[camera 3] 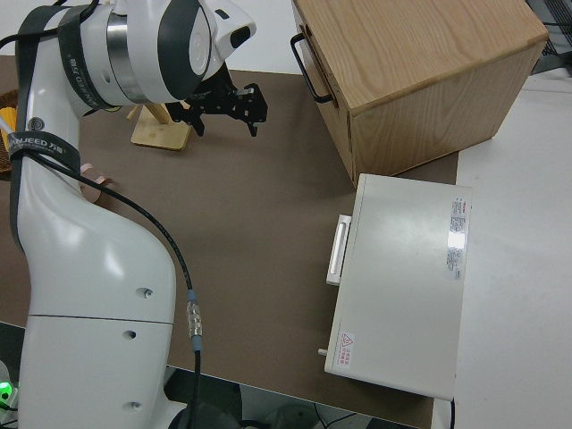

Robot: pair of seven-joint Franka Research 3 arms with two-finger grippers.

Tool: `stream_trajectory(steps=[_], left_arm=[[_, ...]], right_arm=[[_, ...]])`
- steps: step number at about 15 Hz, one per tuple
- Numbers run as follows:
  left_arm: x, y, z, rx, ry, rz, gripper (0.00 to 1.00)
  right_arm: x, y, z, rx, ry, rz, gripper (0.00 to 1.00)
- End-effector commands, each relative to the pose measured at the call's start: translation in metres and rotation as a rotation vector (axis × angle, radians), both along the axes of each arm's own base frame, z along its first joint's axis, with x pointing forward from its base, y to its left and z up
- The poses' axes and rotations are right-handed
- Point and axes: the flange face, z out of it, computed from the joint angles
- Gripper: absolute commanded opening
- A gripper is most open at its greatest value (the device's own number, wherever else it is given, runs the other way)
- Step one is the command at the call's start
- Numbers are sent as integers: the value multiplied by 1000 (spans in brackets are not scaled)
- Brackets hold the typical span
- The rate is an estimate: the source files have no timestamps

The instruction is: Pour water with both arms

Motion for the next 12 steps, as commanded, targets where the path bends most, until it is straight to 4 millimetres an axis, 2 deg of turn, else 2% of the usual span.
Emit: stream_trajectory(steps=[1, 7, 12], left_arm=[[-10, -54, 28, -1, 93, 11, 1000], [-11, -149, 45, 0, 201, 12, 1000], [-5, -235, 45, 1, 260, 9, 1000]], right_arm=[[-3, -2, 4, 21, -4, 2, 992], [-3, -2, 4, 21, -4, 1, 992], [-3, -2, 4, 21, -4, 2, 992]])
